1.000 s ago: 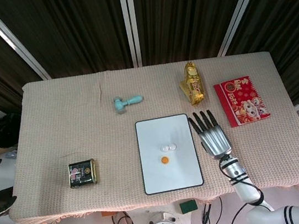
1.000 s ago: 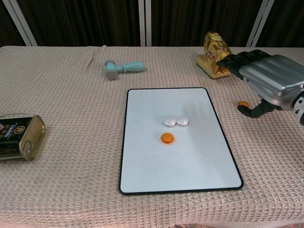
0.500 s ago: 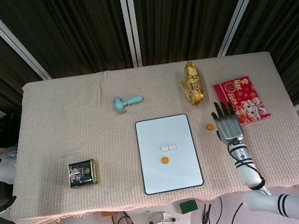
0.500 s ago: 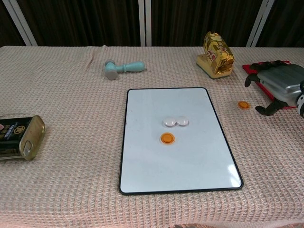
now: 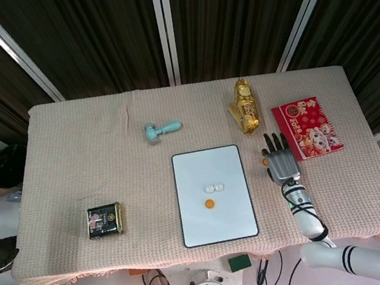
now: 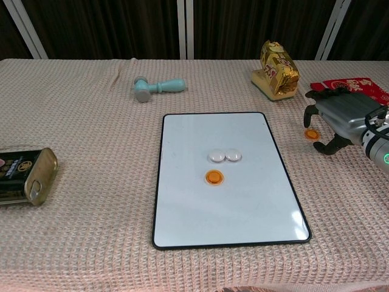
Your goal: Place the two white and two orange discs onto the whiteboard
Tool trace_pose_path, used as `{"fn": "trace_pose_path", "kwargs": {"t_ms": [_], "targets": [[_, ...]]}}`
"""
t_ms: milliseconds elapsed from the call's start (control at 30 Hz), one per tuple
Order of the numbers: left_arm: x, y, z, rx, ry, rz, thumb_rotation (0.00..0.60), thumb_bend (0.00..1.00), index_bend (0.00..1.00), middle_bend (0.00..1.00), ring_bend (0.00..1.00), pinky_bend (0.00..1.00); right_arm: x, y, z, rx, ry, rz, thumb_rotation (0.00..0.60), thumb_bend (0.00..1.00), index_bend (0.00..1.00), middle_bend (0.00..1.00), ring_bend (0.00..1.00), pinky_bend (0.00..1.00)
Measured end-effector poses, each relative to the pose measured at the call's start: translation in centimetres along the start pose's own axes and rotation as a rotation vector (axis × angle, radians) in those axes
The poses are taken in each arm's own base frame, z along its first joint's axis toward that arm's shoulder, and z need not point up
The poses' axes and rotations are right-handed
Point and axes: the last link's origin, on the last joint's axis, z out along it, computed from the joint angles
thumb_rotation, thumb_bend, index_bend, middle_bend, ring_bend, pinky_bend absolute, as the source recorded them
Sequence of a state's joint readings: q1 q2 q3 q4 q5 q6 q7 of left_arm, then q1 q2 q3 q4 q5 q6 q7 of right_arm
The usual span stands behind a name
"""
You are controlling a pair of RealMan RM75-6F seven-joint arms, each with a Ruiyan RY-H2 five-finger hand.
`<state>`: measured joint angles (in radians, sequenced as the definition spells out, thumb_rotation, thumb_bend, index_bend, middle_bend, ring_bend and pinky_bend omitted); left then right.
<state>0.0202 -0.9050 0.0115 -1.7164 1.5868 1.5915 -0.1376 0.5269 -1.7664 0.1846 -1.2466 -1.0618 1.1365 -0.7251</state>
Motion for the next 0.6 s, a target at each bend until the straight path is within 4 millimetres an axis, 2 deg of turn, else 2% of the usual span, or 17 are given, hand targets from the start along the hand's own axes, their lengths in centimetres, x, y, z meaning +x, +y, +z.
{"fn": "trace_pose_path", "kwargs": {"t_ms": [600], "targets": [[-0.07, 0.06, 0.03, -0.001, -0.002, 0.002, 0.600, 0.10, 0.12, 0.14, 0.00, 0.12, -0.04, -0.19, 0.34, -0.016, 0.005, 0.007, 0.600, 0.38, 0.48, 0.00, 0.00, 0.00]]}}
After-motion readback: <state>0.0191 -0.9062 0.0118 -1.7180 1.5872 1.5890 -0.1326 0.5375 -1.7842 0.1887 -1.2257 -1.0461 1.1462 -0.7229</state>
